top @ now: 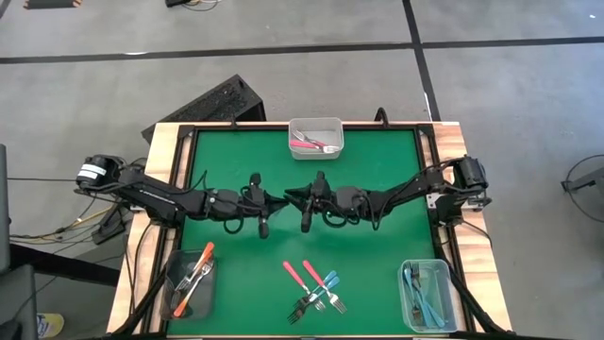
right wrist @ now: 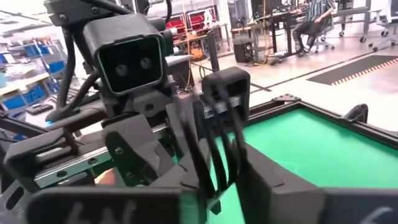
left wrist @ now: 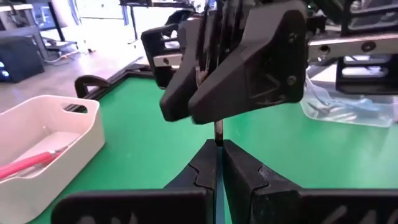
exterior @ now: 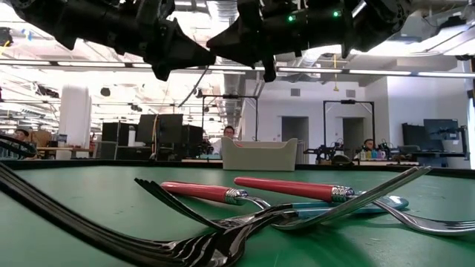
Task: Sort silverware by color (type)
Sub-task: Put the blue fork into the transparent bin
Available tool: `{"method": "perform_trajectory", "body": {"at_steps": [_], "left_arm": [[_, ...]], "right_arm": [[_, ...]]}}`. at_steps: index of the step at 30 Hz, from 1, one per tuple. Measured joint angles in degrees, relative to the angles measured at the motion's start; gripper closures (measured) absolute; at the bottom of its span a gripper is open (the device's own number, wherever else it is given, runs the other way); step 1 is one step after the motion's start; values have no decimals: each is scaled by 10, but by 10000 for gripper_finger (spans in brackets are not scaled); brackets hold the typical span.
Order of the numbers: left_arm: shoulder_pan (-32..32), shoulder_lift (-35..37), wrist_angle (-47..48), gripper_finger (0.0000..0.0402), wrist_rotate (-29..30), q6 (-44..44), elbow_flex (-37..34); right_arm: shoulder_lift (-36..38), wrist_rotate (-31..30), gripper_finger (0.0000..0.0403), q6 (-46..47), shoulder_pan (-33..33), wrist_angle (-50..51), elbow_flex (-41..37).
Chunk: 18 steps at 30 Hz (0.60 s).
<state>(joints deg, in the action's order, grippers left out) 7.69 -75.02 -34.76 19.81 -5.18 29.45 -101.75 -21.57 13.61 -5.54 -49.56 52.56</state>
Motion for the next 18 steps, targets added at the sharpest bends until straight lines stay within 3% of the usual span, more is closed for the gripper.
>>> {"method": "perform_trajectory", "body": {"at_steps": [5, 8, 12, 16, 18], "left_arm": [[0, 0, -11, 401, 11, 0, 0], [1, 1, -2, 395, 21, -3, 0], [-1, 1, 31, 374, 26, 0, 0], [0, 1, 67, 356, 25, 31, 0], [-1, 1, 73, 352, 25, 61, 0]], "right_arm": [[2, 6, 385, -14, -2, 19, 1], [29, 1, 387, -25, -5, 97, -1], [97, 8, 389, 19, -5, 367, 33], [158, 64, 389, 129, -16, 659, 91], [173, 86, 387, 184, -33, 758, 111]]}}
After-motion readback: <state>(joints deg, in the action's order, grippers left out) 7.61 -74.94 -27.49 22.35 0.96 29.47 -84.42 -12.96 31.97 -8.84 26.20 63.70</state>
